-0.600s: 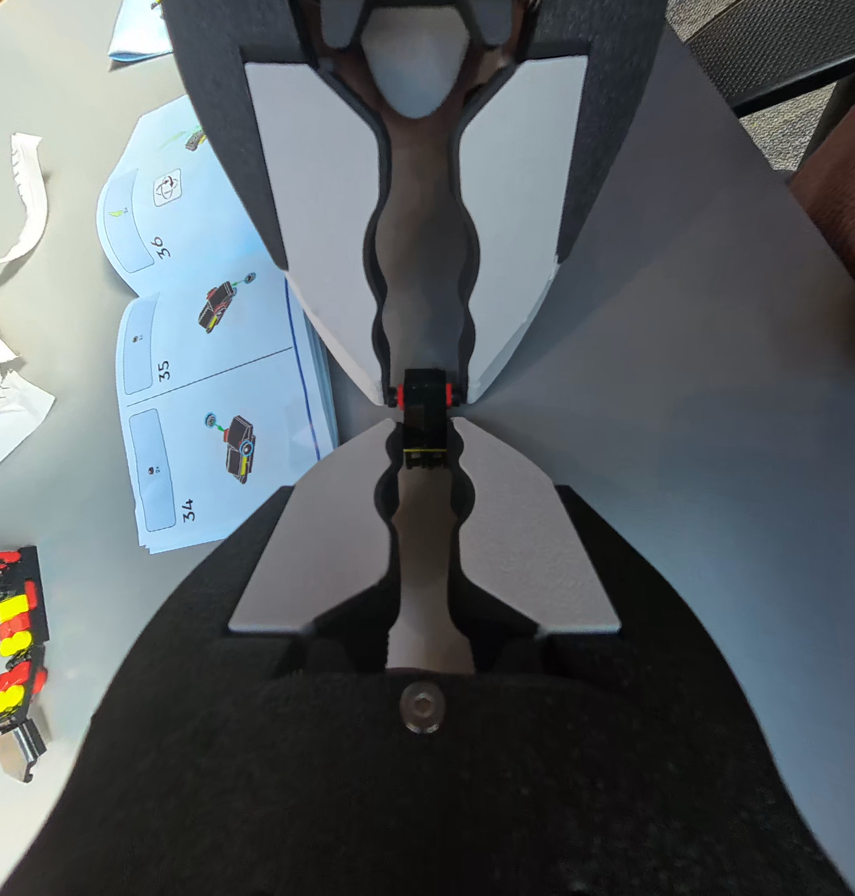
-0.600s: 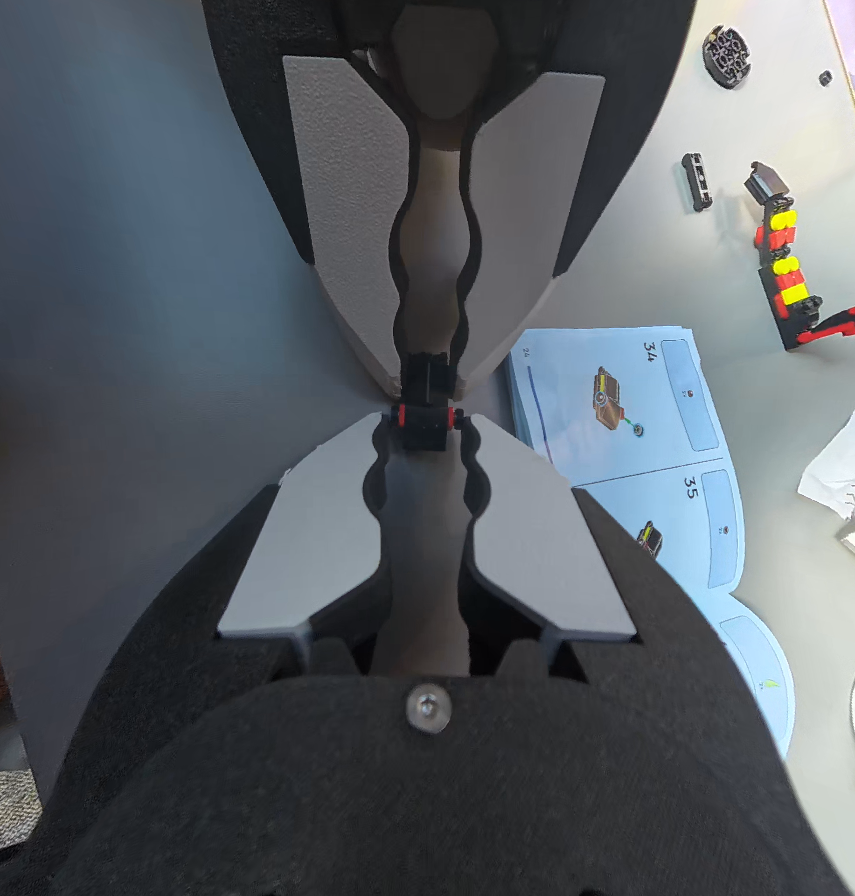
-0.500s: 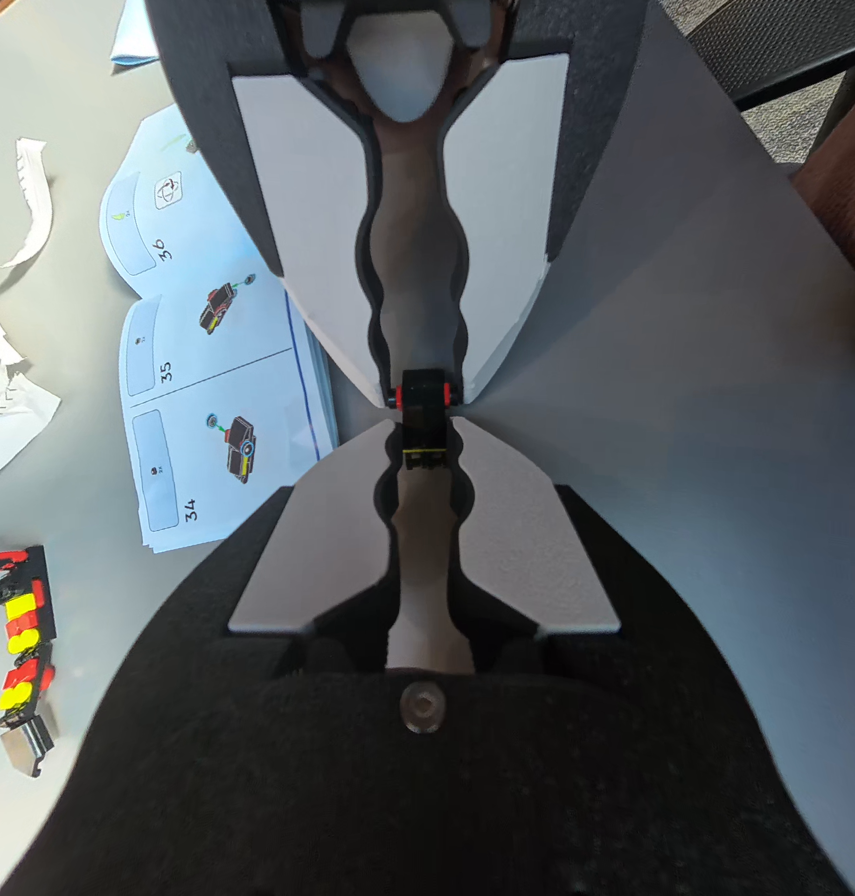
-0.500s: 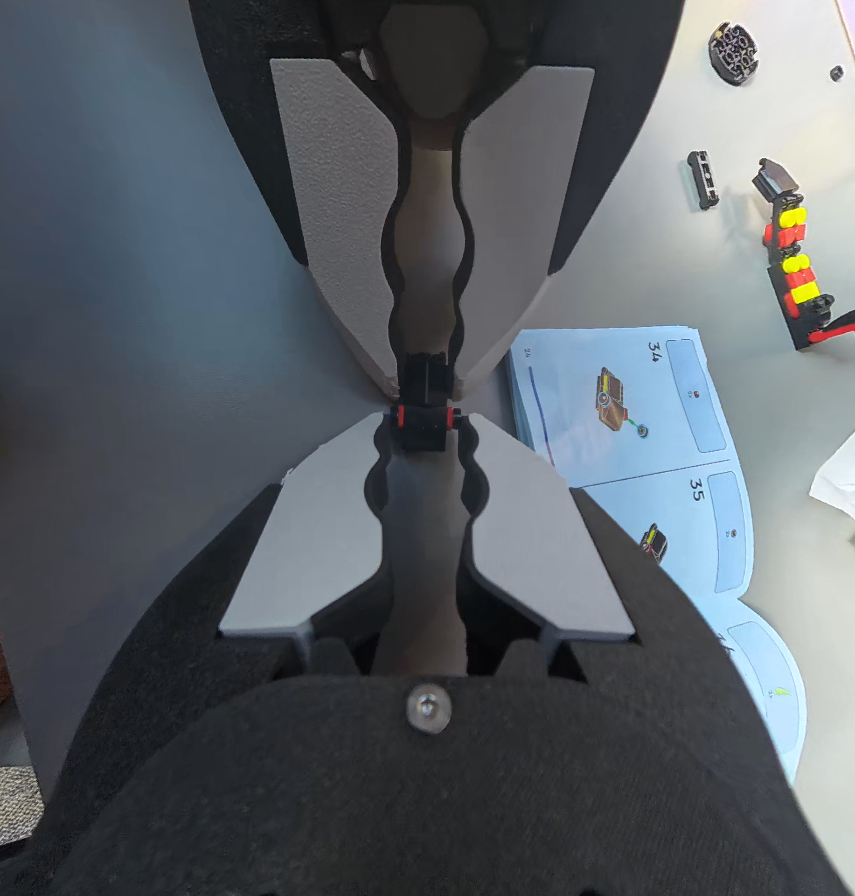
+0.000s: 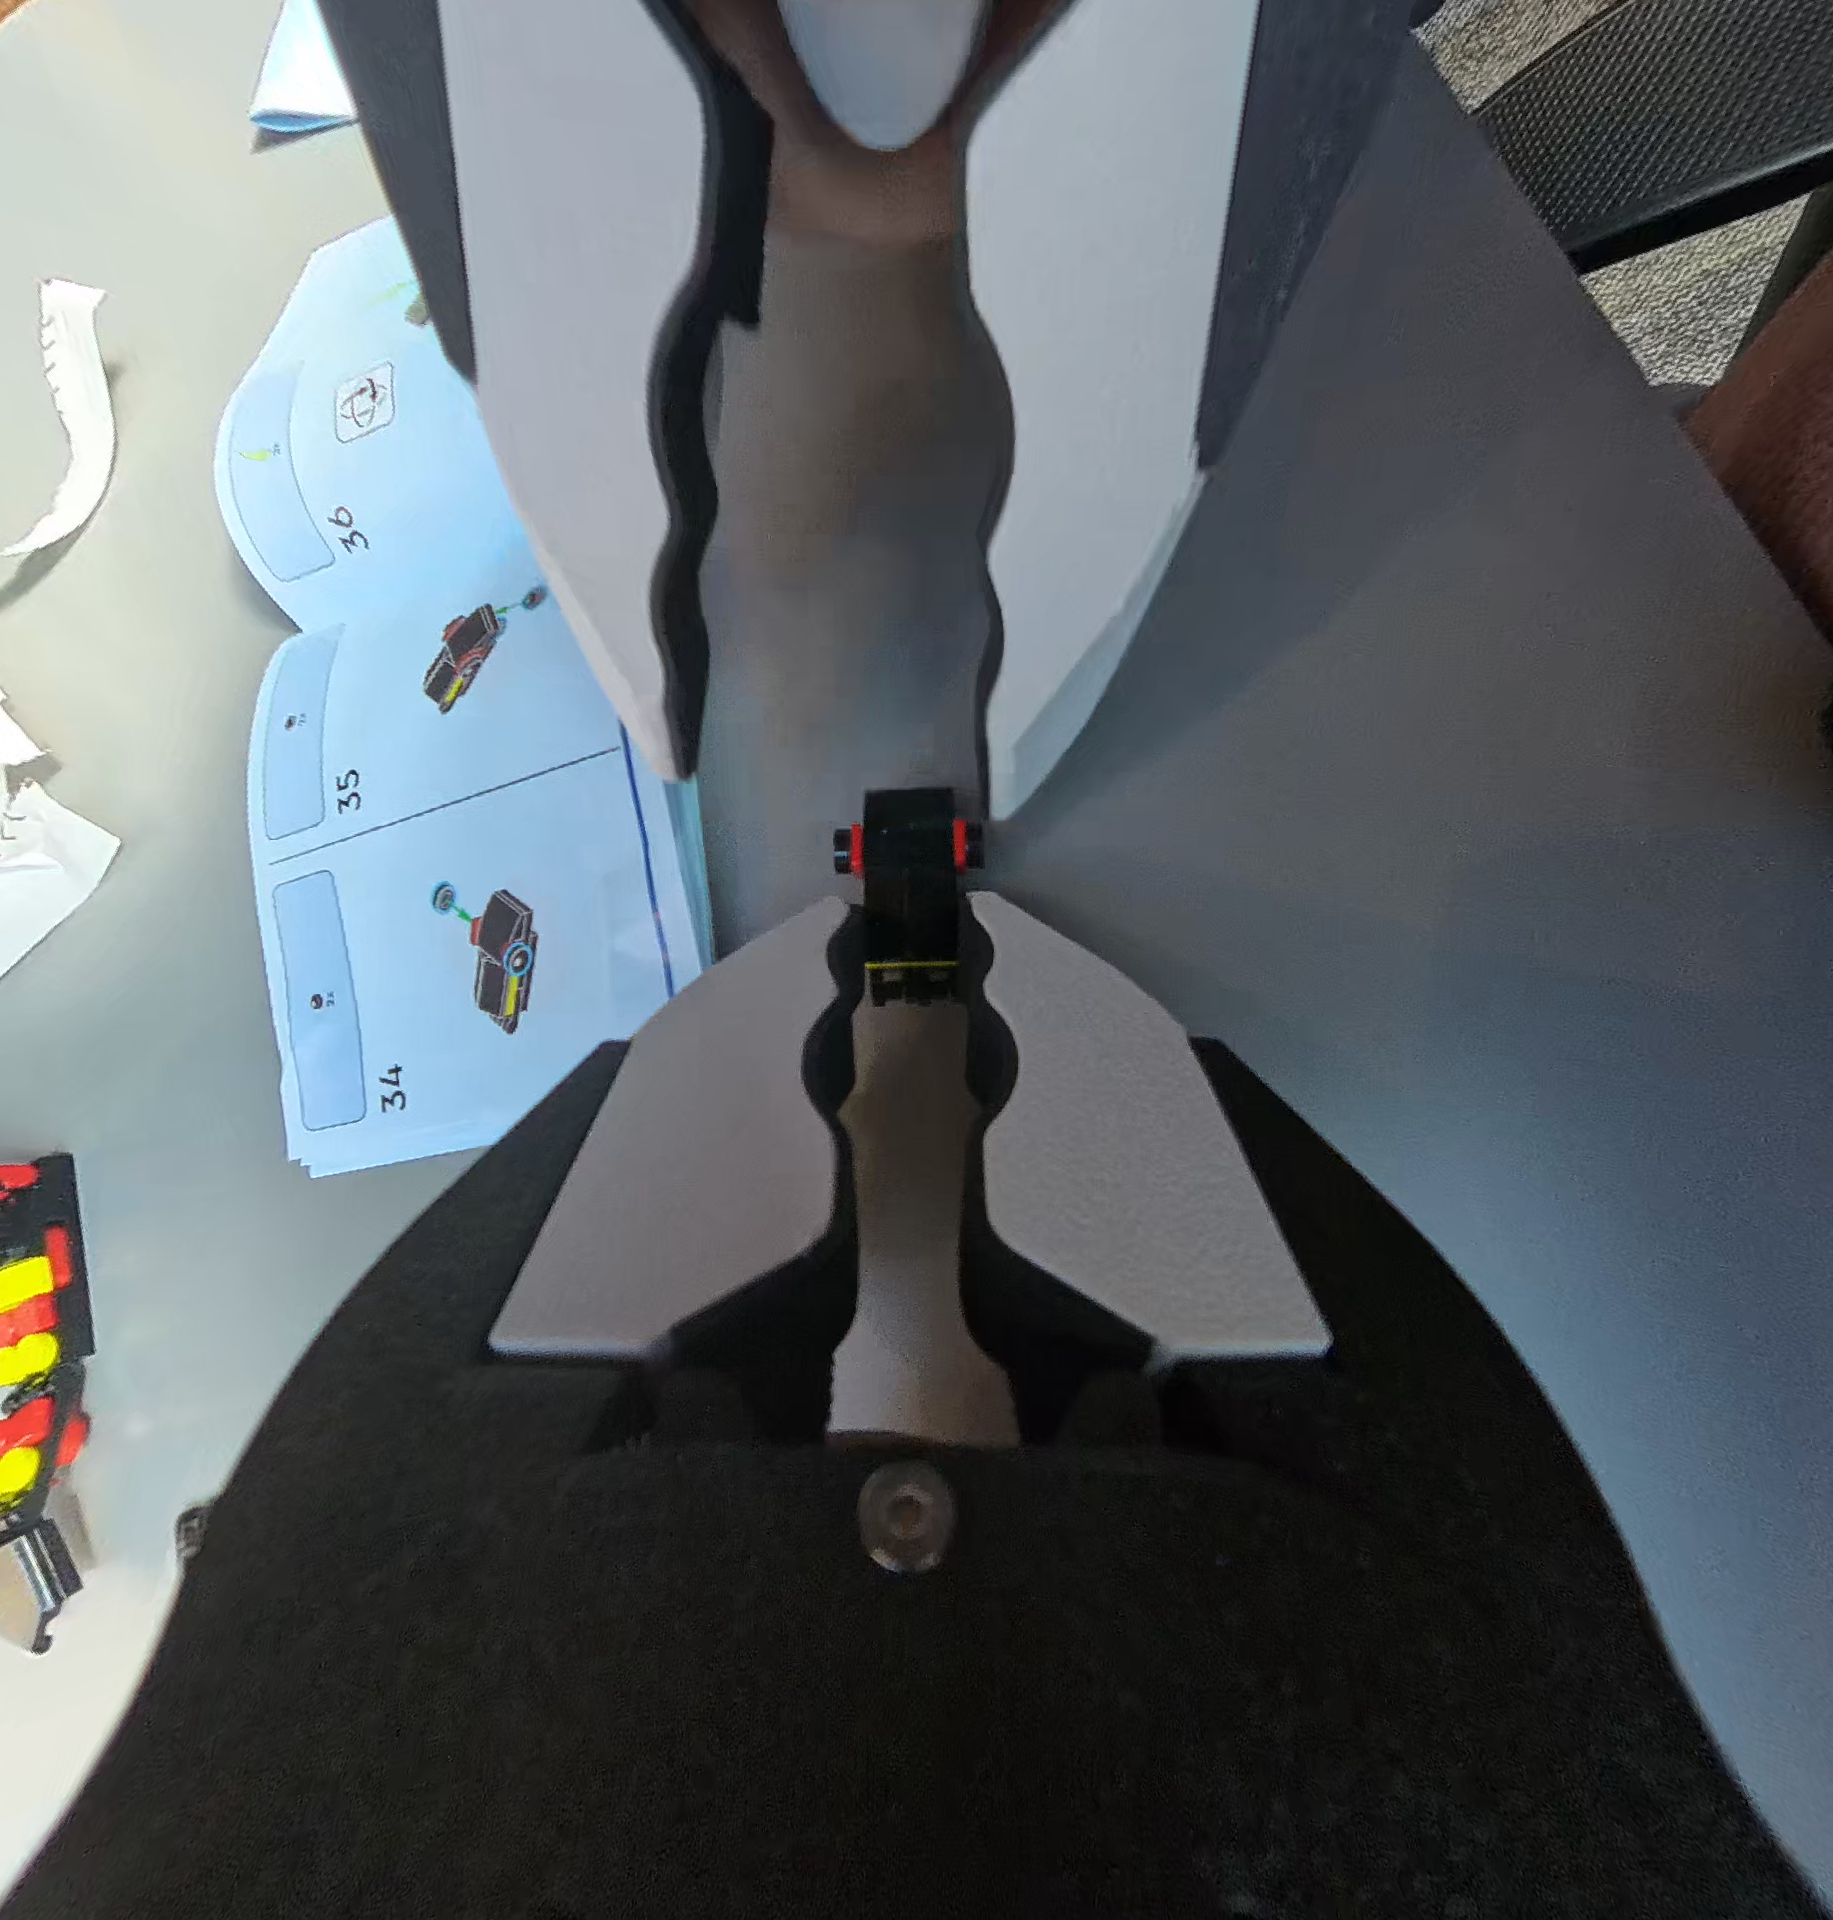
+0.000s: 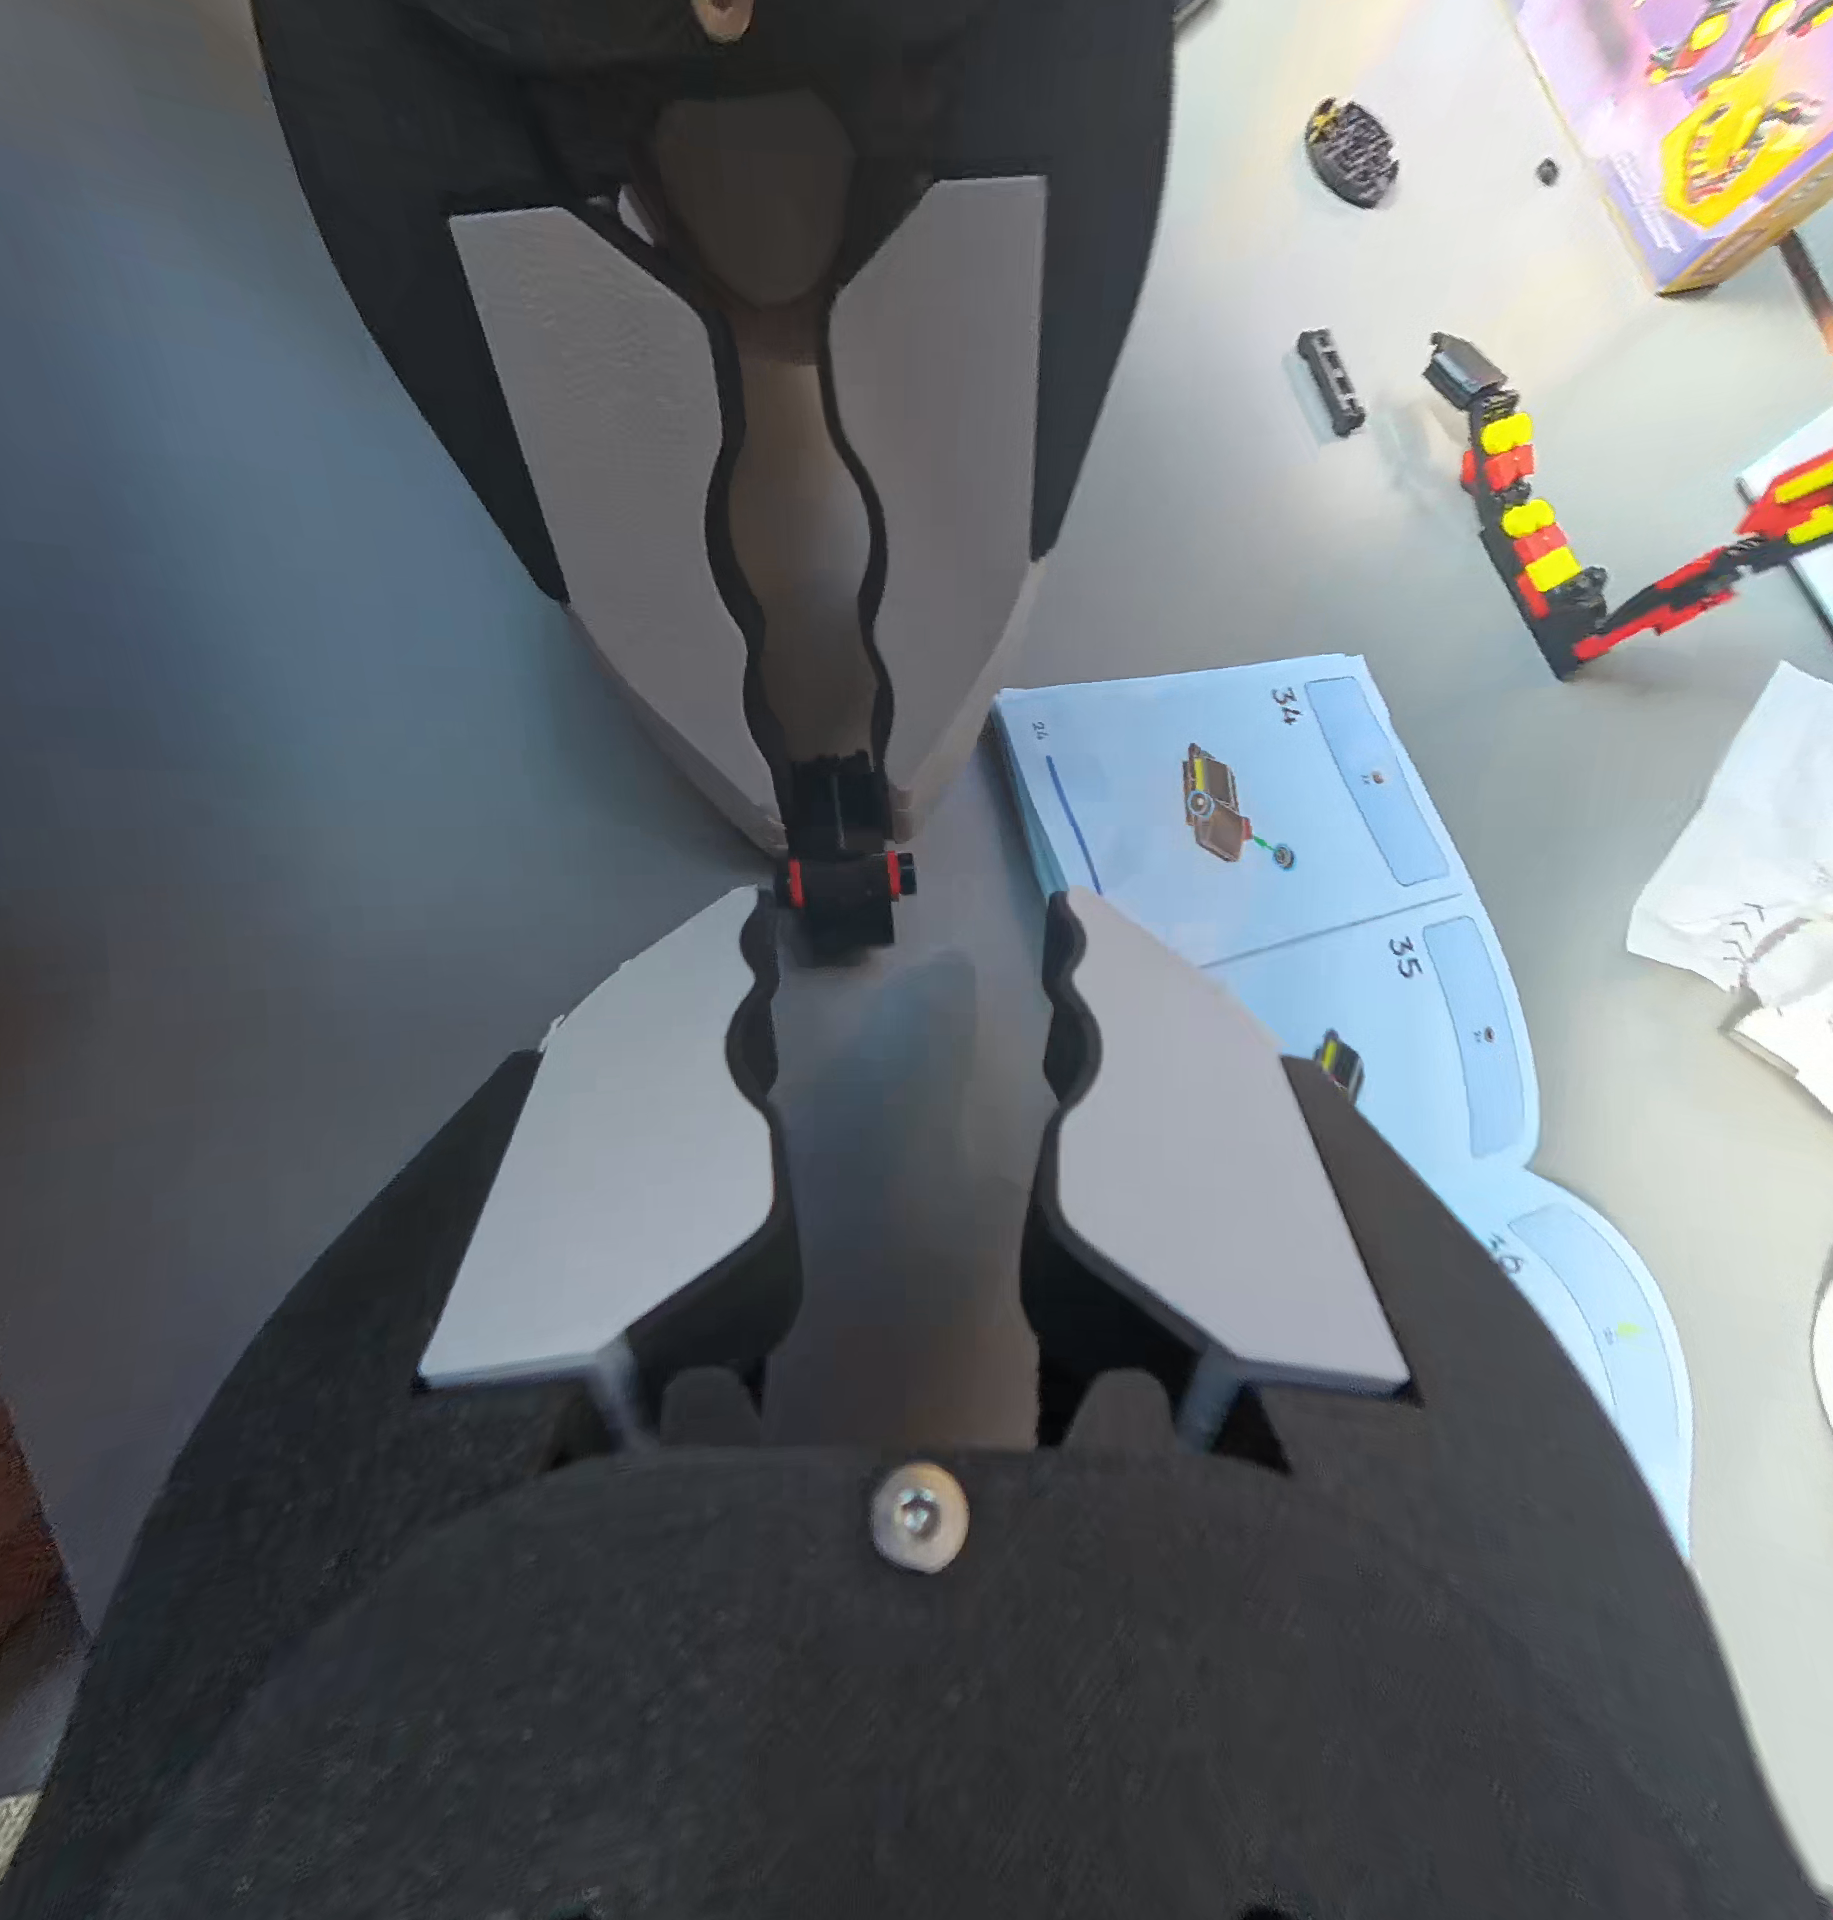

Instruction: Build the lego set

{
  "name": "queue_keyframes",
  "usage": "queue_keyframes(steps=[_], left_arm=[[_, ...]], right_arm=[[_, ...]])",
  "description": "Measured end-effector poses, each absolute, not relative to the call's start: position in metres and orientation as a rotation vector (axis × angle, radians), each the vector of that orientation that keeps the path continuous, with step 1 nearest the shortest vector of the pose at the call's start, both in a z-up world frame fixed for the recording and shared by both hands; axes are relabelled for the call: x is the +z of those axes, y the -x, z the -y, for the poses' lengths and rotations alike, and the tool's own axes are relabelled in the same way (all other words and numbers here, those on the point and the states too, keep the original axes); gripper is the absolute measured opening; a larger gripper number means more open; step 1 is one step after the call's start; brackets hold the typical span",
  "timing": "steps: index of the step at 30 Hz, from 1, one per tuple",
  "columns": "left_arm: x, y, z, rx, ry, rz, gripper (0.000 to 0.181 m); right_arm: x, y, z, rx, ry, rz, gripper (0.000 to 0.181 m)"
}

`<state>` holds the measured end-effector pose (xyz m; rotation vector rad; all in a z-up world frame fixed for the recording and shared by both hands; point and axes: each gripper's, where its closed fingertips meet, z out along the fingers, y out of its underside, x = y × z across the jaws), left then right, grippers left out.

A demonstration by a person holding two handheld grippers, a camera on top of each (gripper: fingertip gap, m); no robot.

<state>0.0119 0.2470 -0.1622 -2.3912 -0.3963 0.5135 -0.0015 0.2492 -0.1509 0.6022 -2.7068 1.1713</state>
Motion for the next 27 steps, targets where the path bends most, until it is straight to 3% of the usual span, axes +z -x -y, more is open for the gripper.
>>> queue_keyframes(steps=[7,14,27], left_arm=[[-0.148,-0.035,-0.258,0.176,2.216,0.677,0.016],[-0.155,-0.035,-0.258,0.219,2.27,0.697,0.016],[-0.098,-0.072,-0.215,0.445,1.725,1.037,0.017]], right_arm=[[-0.121,0.063,-0.327,1.279,-0.208,2.668,0.04],[-0.116,0.102,-0.375,1.396,0.113,2.575,0.038],[-0.094,0.054,-0.32,1.646,-0.223,2.525,0.035]])
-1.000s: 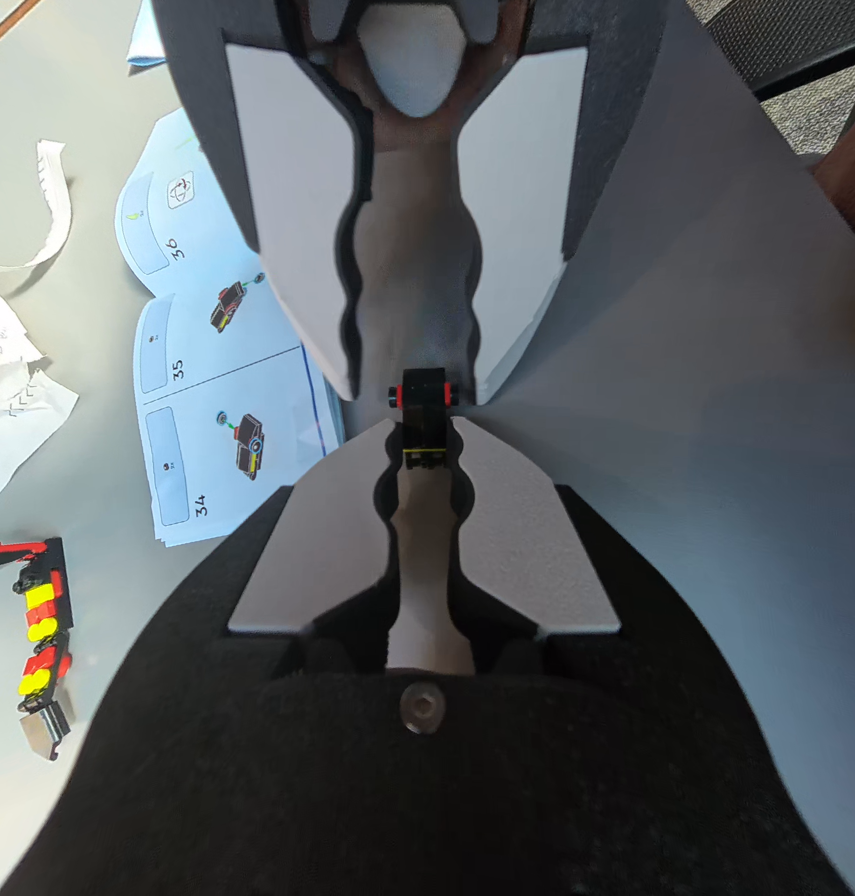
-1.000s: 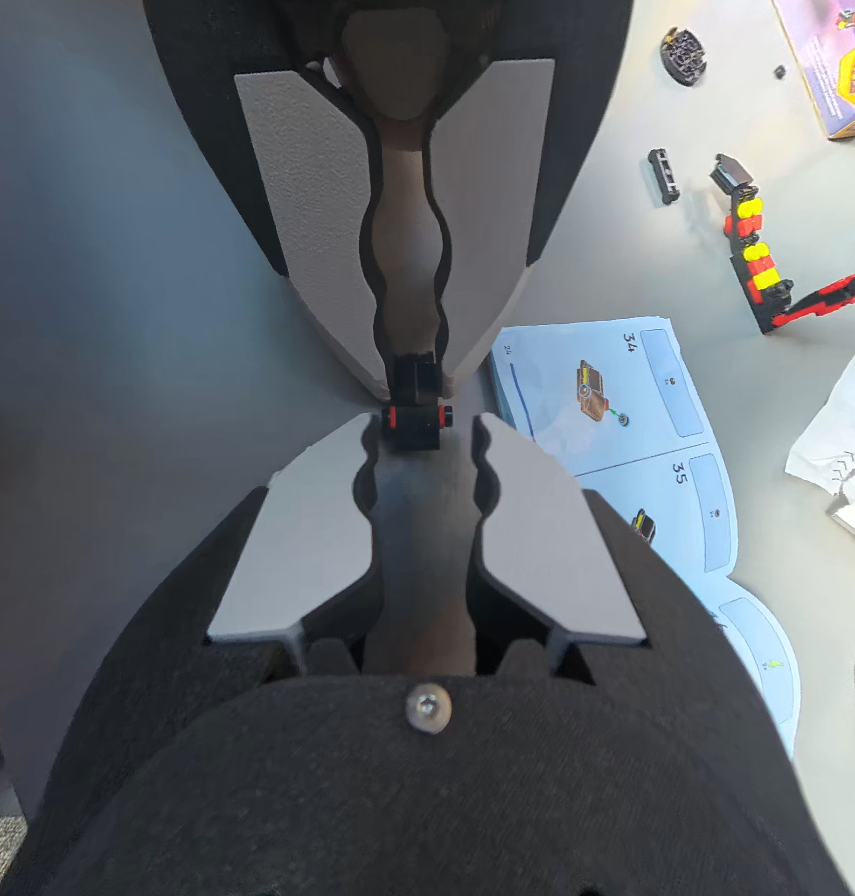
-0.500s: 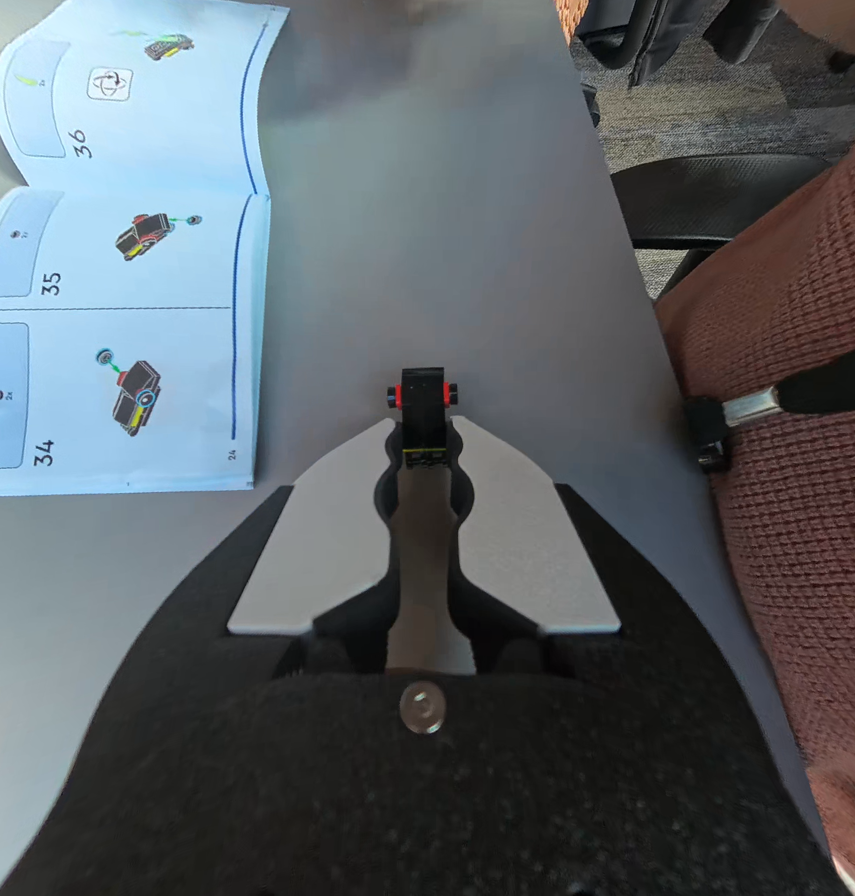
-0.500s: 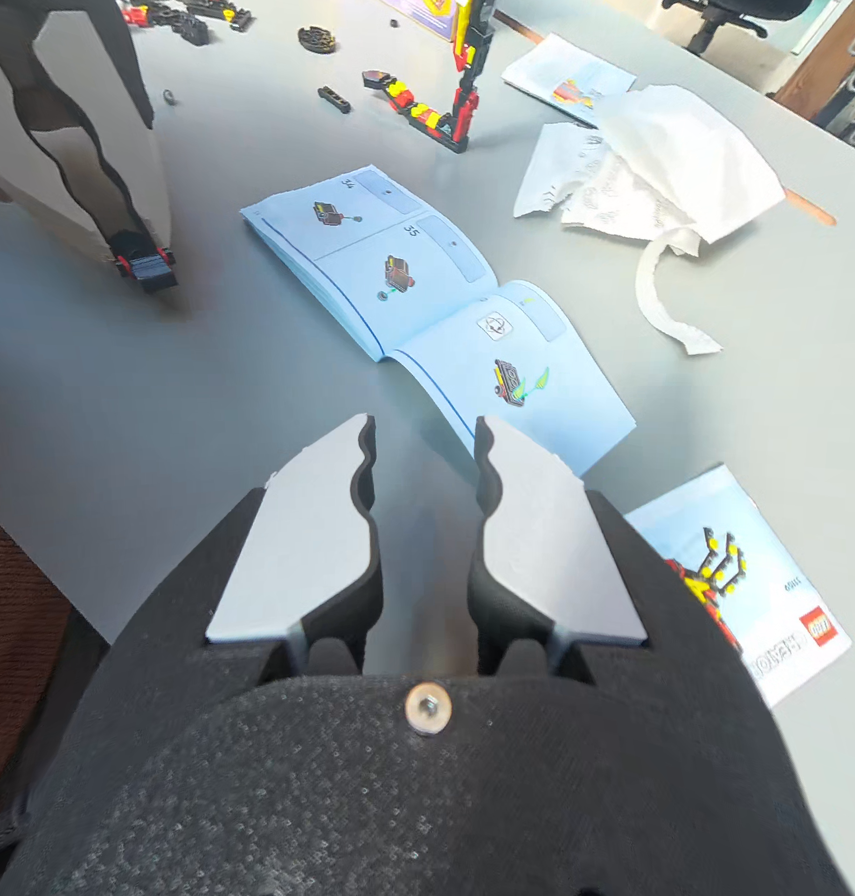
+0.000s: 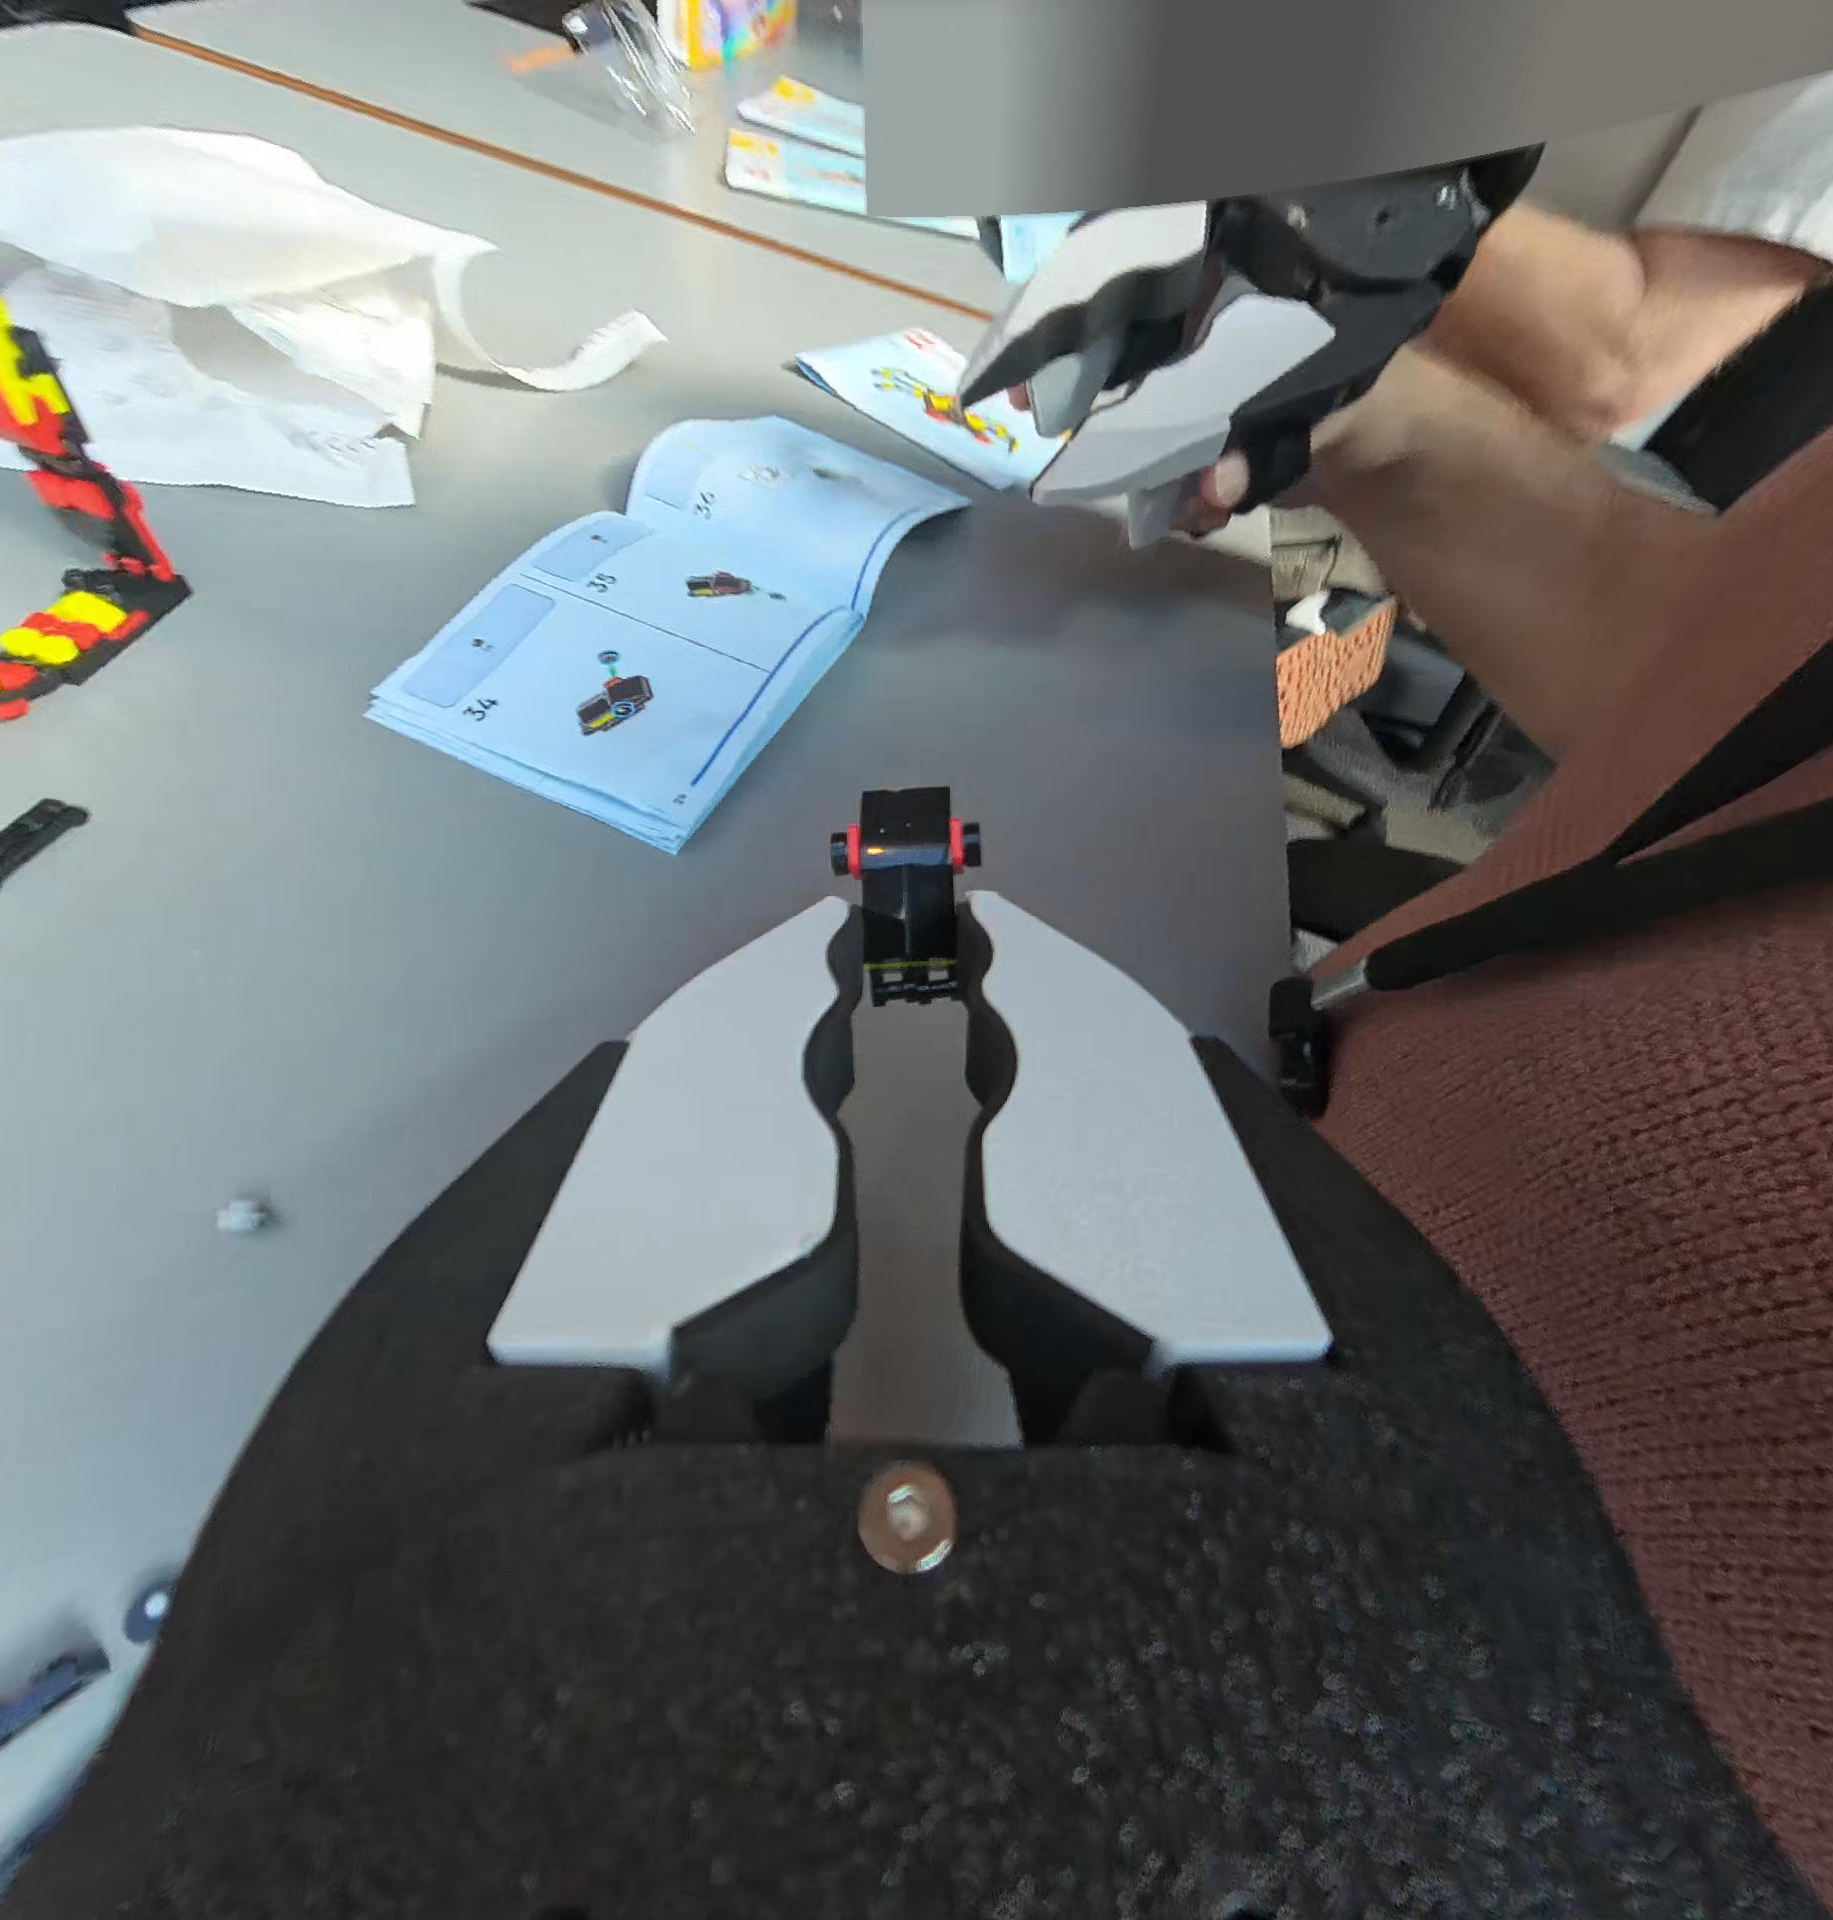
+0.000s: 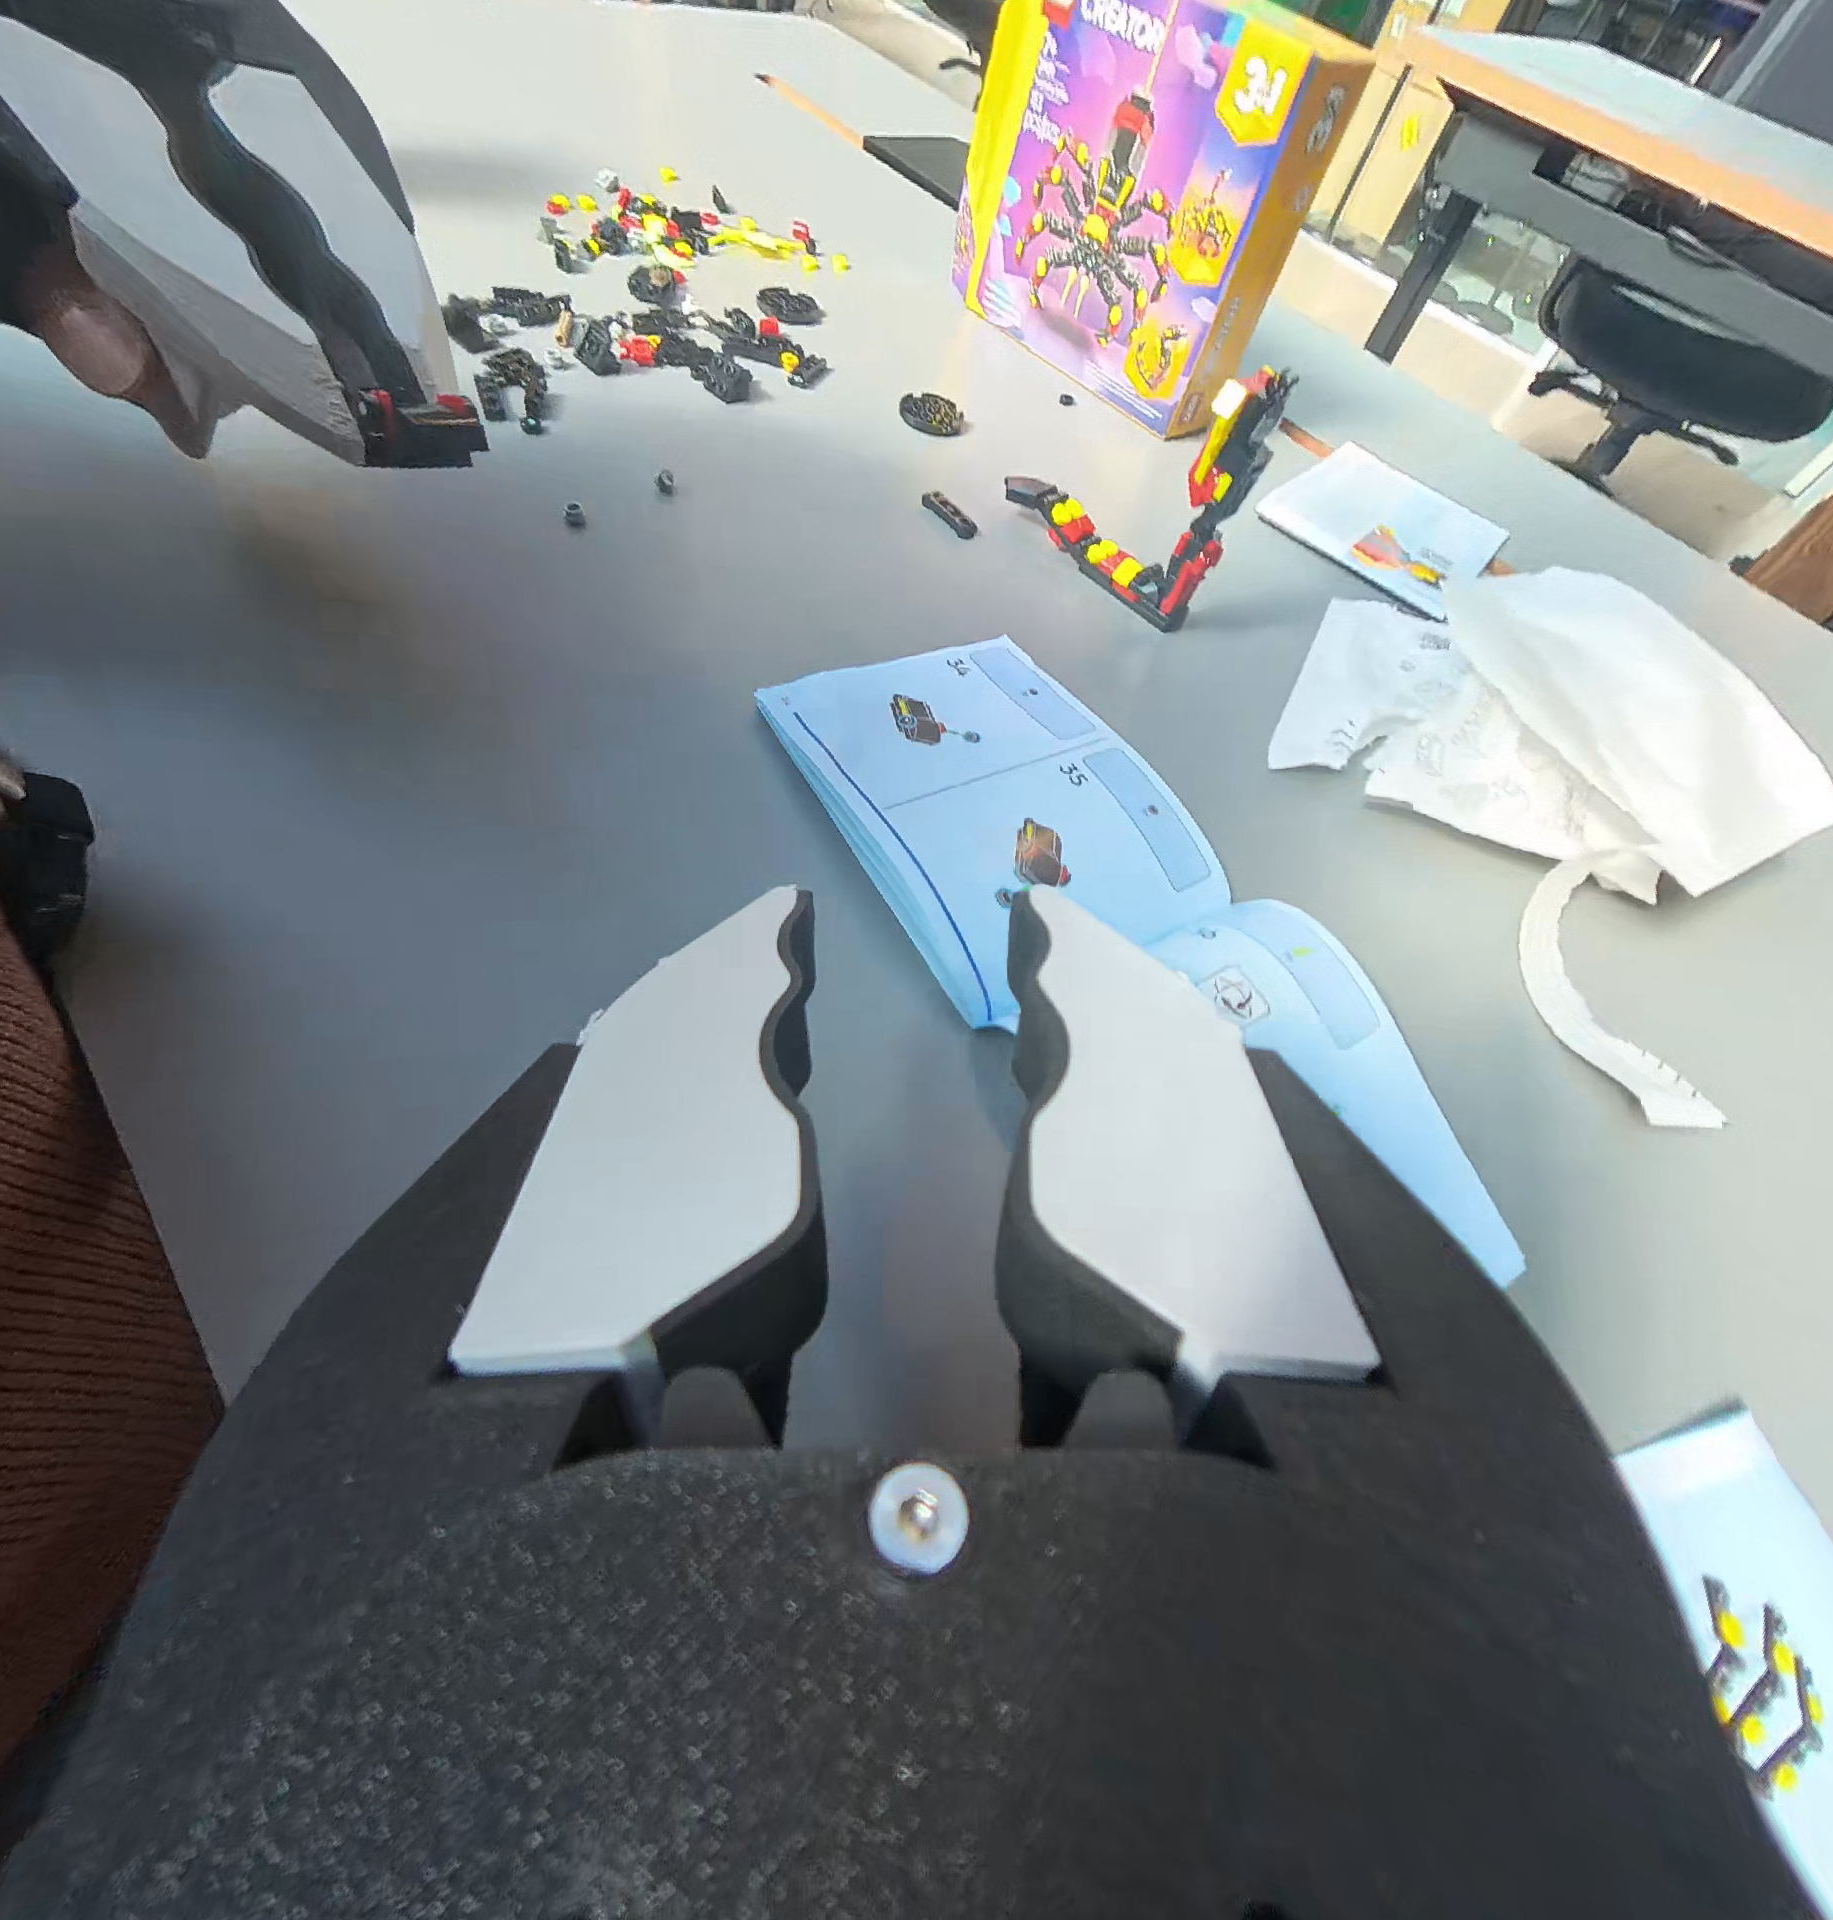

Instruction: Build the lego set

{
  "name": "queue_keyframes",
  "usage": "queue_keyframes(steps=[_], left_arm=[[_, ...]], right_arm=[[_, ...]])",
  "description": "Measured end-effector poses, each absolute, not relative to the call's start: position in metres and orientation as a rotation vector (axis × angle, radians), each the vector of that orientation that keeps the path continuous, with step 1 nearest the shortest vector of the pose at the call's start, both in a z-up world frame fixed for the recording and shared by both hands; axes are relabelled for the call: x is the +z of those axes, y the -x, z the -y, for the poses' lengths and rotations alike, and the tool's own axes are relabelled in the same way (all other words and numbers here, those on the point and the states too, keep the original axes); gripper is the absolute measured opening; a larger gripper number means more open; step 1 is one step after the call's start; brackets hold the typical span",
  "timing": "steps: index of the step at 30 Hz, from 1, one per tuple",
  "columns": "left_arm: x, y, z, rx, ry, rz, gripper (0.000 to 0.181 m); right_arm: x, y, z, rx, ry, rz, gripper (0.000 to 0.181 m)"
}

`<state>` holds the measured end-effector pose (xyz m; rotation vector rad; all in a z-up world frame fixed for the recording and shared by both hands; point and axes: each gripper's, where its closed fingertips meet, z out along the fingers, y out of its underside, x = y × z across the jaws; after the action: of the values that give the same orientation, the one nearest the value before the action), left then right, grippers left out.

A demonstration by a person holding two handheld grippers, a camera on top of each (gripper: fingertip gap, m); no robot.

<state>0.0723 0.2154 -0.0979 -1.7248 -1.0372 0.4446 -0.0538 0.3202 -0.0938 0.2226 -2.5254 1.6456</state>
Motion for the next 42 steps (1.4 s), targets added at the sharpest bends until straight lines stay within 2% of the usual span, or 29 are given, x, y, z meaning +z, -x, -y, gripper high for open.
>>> queue_keyframes(steps=[9,15,25,29,33,37,42], left_arm=[[-0.058,-0.113,-0.174,0.474,1.195,1.13,0.017],[-0.052,-0.142,-0.148,0.535,1.064,1.176,0.017],[-0.044,-0.173,-0.117,0.578,0.873,1.178,0.017],[-0.043,-0.182,-0.104,0.583,0.805,1.173,0.017],[-0.04,-0.189,-0.095,0.58,0.734,1.151,0.017],[-0.036,-0.195,-0.091,0.59,0.675,1.117,0.017],[-0.029,-0.205,-0.081,0.594,0.585,1.061,0.017]], right_arm=[[-0.034,0.051,-0.299,2.018,-0.295,2.357,0.03],[-0.029,0.042,-0.263,1.916,-0.502,2.324,0.03],[-0.011,0.043,-0.234,1.836,-0.598,2.225,0.027],[0.017,0.051,-0.231,1.984,-0.503,2.187,0.023],[-0.02,0.026,-0.177,1.771,-0.574,2.337,0.022],[-0.037,-0.021,-0.105,1.867,-0.661,2.443,0.02],[-0.074,-0.023,-0.029,1.662,-0.732,2.586,0.019]])
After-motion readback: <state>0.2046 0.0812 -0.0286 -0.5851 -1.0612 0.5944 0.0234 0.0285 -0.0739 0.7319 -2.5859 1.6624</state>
